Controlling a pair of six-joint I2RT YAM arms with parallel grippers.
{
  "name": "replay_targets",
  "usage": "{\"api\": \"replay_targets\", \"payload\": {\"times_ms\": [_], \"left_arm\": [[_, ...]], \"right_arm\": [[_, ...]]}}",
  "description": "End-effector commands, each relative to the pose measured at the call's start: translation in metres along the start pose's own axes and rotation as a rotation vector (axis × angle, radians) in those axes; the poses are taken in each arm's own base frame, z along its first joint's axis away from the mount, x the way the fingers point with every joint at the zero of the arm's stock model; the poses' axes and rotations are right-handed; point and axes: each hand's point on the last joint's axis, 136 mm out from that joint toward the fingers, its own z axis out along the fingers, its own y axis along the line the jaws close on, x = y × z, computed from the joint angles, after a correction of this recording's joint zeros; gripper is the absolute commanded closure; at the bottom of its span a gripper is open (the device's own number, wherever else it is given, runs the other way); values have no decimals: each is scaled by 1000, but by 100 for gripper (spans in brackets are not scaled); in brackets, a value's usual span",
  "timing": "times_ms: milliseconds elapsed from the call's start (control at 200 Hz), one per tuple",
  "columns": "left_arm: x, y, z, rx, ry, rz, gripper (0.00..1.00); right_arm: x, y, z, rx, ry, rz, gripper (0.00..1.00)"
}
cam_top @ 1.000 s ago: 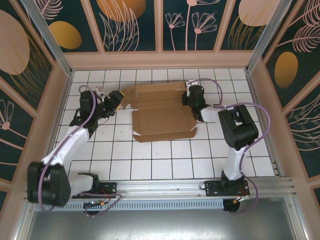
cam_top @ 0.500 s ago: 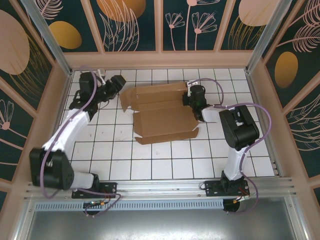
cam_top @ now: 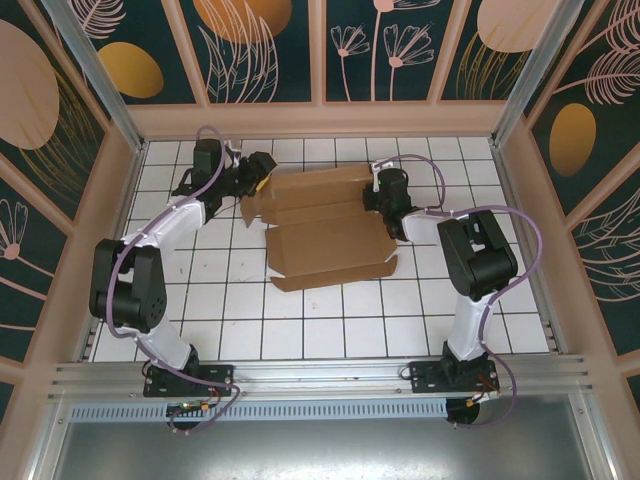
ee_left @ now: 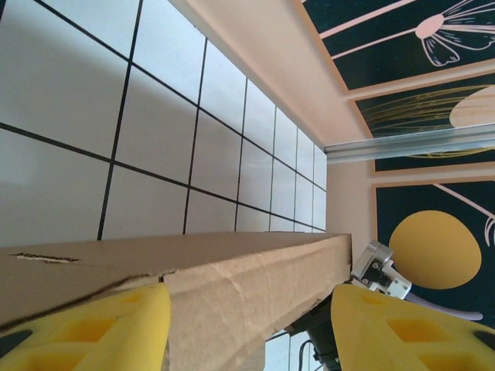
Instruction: Fold the paper box
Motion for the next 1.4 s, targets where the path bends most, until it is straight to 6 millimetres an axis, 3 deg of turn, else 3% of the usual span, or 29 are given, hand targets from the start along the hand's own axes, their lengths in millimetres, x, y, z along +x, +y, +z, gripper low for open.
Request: {"api": "replay_targets", "payload": {"times_ms": [0,125,290,560,701,791,1186,1286,1396], "left_arm": [[-3,-10,2,44,9,15,44],[-1,7,-6,-45,-18,42,43],[-2,12,-20,-86,-69,78,41],[14,12,3,-7,20,19,43],[21,-2,13,31,39,27,44],[21,0,24,54,54,7,48],[18,0,35,99,54,-11,77],[14,3,35,56,42,32,72],[6,-1,28,9,9,96,58]], "right_arm": [[13,4,5,-3,53,10,88],[12,3,5,2,53,4,88],[12,3,6,3,53,8,88],[12,4,5,1,55,18,87],[11,6,4,-6,56,25,87],[12,9,4,-15,61,27,87],[19,16,3,-13,92,62,88],[21,17,3,-12,104,92,89],[23,12,4,17,129,134,89]]}}
